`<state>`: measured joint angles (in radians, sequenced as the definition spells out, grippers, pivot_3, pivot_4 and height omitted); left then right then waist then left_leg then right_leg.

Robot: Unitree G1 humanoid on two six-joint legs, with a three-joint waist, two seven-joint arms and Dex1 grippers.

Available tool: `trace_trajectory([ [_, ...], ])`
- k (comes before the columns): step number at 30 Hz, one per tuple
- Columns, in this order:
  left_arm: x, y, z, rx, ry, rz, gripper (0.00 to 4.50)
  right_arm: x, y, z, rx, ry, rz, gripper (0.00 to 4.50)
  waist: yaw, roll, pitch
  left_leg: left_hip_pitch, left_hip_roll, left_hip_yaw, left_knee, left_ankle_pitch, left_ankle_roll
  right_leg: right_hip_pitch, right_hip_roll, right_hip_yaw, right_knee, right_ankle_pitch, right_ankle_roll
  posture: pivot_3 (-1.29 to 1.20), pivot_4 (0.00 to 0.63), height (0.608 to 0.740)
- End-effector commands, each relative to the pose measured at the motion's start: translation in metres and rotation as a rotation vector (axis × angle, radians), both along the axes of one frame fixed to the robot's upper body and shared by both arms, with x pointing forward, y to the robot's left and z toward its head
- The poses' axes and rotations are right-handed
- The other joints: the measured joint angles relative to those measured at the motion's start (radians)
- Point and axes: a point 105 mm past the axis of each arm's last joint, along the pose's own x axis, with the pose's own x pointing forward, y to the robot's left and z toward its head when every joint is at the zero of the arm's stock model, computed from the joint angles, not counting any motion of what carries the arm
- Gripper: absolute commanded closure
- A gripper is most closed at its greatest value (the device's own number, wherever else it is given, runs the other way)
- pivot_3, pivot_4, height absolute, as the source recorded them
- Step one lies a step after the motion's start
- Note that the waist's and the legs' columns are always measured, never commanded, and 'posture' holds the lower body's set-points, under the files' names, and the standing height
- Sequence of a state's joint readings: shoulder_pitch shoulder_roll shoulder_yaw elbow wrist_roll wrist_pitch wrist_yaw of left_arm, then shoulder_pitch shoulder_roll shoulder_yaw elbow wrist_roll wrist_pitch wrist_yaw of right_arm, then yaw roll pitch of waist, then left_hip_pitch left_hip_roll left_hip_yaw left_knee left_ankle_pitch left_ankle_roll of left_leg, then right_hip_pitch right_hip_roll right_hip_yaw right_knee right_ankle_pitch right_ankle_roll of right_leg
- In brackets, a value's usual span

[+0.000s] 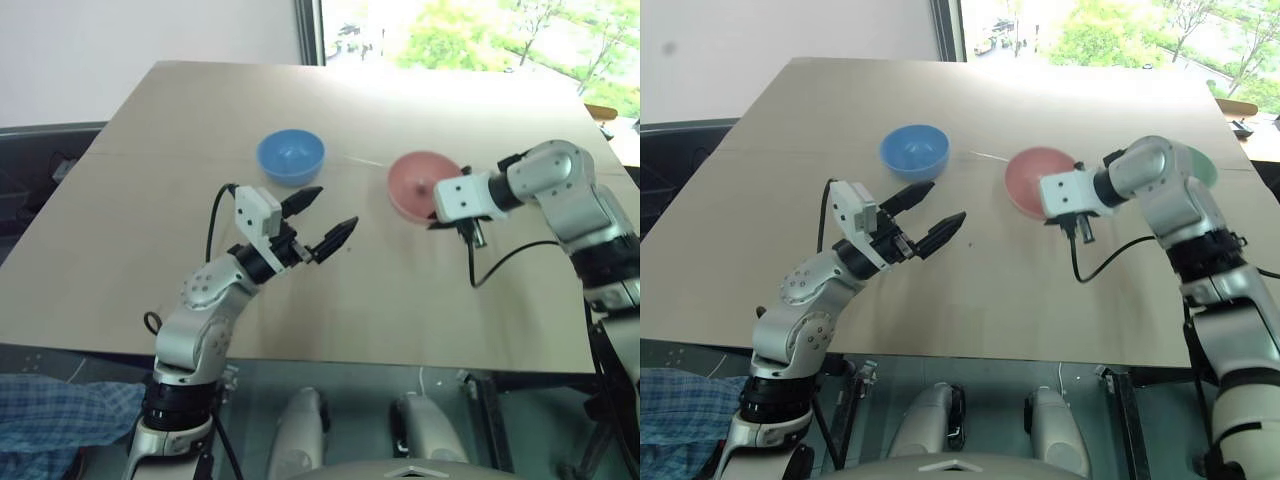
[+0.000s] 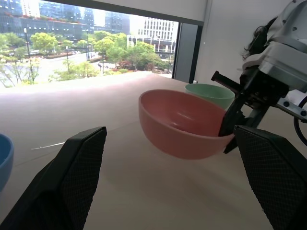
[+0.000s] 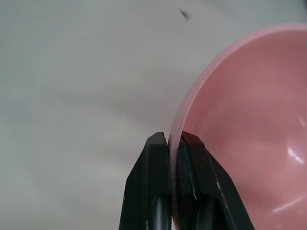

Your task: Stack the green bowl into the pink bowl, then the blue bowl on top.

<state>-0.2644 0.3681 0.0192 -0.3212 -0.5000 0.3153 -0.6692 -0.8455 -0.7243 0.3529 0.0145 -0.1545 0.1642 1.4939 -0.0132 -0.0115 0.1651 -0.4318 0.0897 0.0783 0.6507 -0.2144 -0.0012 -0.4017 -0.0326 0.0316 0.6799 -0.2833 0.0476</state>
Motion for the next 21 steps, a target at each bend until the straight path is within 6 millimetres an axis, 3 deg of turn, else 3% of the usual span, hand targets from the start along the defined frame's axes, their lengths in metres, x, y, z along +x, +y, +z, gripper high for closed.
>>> trace_trajectory([
  [1, -0.002, -0.004, 0.008, 0.003, -0.042, -0.032, 0.0, -0.016, 0.011, 0.008, 0.024, -0.004, 0.021, 4.49, 0.0, 0.0, 0.0, 0.0, 0.0, 0.0, 0.0, 0.0, 0.0, 0.0, 0.0, 0.0, 0.0, 0.0, 0.0, 0.0, 0.15, 0.74],
  [6, -0.001, -0.006, 0.009, 0.012, -0.043, -0.05, 0.0, -0.022, 0.017, 0.001, 0.026, 0.009, 0.008, 4.49, 0.003, 0.0, 0.0, 0.0, 0.0, 0.0, 0.001, 0.0, 0.0, 0.0, 0.0, 0.0, 0.0, 0.0, 0.0, 0.0, 0.15, 0.74],
  [7, -0.001, -0.006, 0.008, 0.014, -0.043, -0.053, 0.0, -0.023, 0.018, 0.0, 0.026, 0.008, 0.007, 3.79, 0.003, 0.0, 0.0, -0.001, 0.0, 0.0, 0.001, 0.0, 0.0, 0.0, 0.0, 0.0, 0.0, 0.0, 0.0, 0.0, 0.15, 0.74],
  [8, -0.001, -0.006, 0.008, 0.016, -0.042, -0.056, 0.0, -0.024, 0.019, -0.001, 0.026, 0.009, 0.006, 3.61, 0.004, 0.0, 0.0, -0.001, 0.0, -0.001, 0.001, 0.0, 0.0, 0.0, 0.0, 0.0, 0.0, 0.0, 0.0, 0.0, 0.15, 0.74],
  [15, -0.003, -0.009, 0.008, 0.018, -0.036, -0.073, 0.0, -0.033, 0.023, -0.01, 0.035, 0.045, 0.003, 0.66, 0.003, 0.0, 0.0, -0.001, 0.0, -0.001, 0.001, 0.0, 0.0, 0.0, 0.0, 0.0, 0.0, 0.0, 0.0, 0.0, 0.15, 0.74],
  [17, -0.003, -0.01, 0.008, 0.018, -0.035, -0.076, 0.0, -0.034, 0.022, -0.009, 0.038, 0.055, -0.002, 0.09, 0.003, 0.0, 0.0, -0.001, 0.0, -0.001, 0.001, 0.0, 0.0, 0.0, 0.0, 0.0, 0.0, 0.0, 0.0, 0.0, 0.15, 0.74],
  [21, -0.003, -0.011, 0.008, 0.018, -0.034, -0.085, 0.0, -0.037, 0.015, -0.004, 0.036, 0.066, -0.018, 0.04, 0.003, 0.0, 0.0, -0.001, 0.0, -0.001, 0.001, 0.0, 0.0, 0.0, 0.0, 0.0, 0.0, 0.0, 0.0, 0.0, 0.15, 0.74],
])
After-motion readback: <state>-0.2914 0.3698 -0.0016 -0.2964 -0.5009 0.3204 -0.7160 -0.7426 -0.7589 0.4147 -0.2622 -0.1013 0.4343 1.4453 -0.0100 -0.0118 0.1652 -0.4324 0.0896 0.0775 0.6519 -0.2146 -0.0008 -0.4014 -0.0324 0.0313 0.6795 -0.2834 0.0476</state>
